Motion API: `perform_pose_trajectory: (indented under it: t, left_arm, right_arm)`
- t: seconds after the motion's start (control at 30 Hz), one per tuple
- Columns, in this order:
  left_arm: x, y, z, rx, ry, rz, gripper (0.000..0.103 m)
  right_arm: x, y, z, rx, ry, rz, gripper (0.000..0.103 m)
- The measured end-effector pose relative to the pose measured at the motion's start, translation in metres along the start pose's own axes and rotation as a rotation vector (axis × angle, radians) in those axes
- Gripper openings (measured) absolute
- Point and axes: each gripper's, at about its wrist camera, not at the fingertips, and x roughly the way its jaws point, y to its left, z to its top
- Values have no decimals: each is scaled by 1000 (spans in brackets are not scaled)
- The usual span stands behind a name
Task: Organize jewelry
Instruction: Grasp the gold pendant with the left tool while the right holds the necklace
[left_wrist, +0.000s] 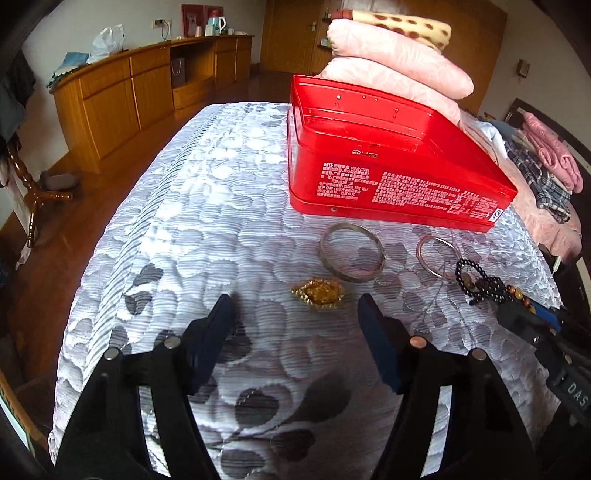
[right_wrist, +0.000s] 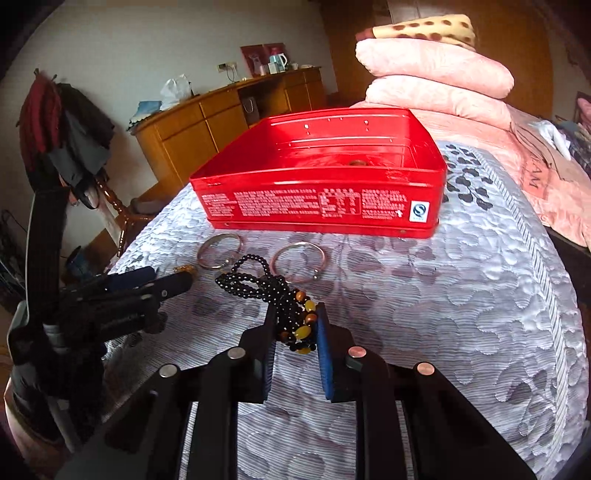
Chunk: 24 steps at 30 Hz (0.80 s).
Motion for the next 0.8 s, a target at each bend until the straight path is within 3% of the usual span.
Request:
perform_pose_trajectory:
  t: [0.23, 0.33, 0.4, 0.47, 0.8]
  left_arm:
    - [8, -7, 5, 32, 17, 37, 63]
    - [9, -9, 8, 46, 14, 55, 51]
    - [9, -11, 10, 59, 10, 61, 35]
    - [9, -12, 11, 67, 9, 56, 29]
    - [-11, -9, 0, 56, -16, 3, 28]
  right_arm:
    - [8, -7, -1, 22, 6, 20, 20]
    - [10, -9, -1, 32, 10, 26, 20]
    - [11, -11, -2, 39, 13, 31, 20]
    - [12, -12, -2, 44, 15, 32, 20]
    - [9, -11, -3, 44, 5, 23, 20]
